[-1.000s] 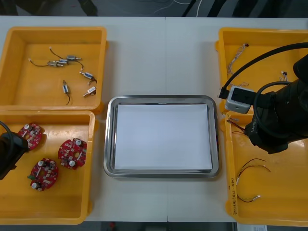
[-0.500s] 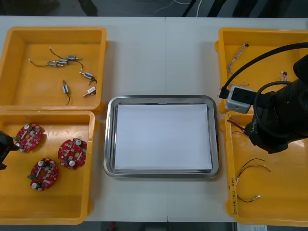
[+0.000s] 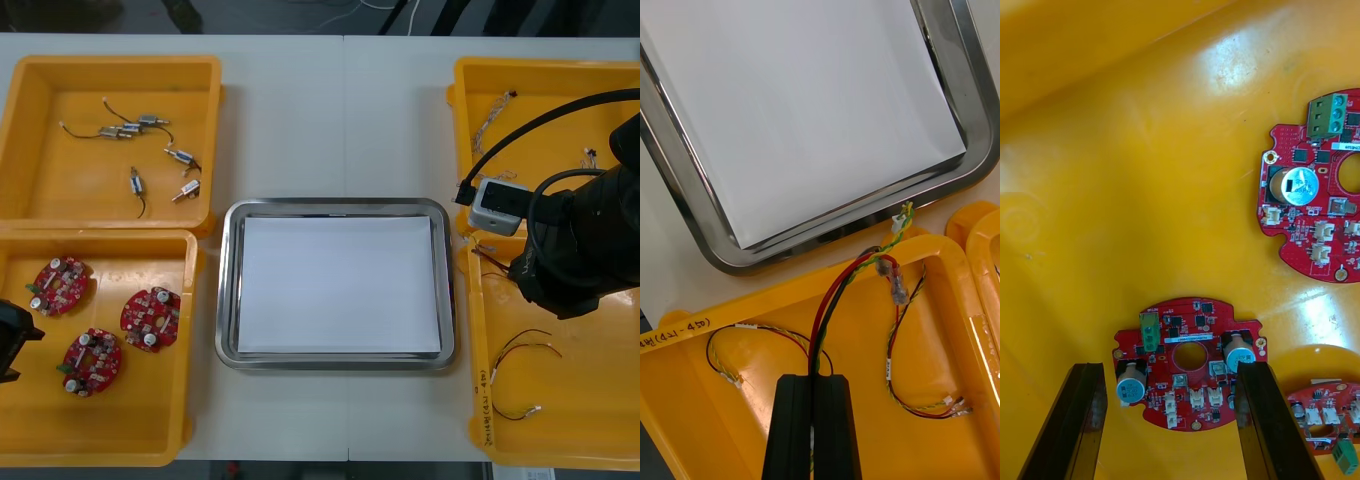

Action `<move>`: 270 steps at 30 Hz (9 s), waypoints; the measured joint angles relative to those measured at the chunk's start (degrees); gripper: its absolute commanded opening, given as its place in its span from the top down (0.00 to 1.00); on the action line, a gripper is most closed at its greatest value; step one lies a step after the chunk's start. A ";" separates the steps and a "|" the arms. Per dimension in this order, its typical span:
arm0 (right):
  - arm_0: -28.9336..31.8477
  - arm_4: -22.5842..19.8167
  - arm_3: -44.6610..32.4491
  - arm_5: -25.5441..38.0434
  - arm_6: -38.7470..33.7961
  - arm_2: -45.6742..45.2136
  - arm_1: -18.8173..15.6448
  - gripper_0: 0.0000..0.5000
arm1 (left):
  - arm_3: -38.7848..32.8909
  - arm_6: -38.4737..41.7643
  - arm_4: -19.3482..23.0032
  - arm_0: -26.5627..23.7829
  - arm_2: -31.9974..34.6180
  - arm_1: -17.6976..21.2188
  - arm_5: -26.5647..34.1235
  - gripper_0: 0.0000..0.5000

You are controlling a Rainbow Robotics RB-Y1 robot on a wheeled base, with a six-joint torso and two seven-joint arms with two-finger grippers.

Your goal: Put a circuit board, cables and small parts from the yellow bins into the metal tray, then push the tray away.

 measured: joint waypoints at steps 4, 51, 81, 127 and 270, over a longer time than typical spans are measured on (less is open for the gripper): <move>0.00 0.02 0.00 0.27 0.00 0.00 0.00 1.00 | 0.00 0.00 -0.57 0.23 -0.15 -0.57 -0.36 0.00; -0.02 0.29 0.00 0.82 0.00 0.00 0.00 1.00 | 6.90 -0.03 -6.19 2.55 -8.93 -0.64 -12.68 0.00; -0.02 0.28 -0.01 1.37 0.00 0.00 0.00 1.00 | 7.57 -0.04 -8.44 2.56 -11.40 -0.64 -14.28 1.00; -0.06 0.18 -0.03 1.37 0.00 0.00 -0.01 1.00 | 1.51 -0.05 7.04 -4.35 -2.63 10.96 2.29 1.00; -14.94 -0.76 2.17 -1.98 -0.51 17.46 1.60 1.00 | 7.62 5.18 8.42 -54.59 -42.64 12.27 11.29 0.00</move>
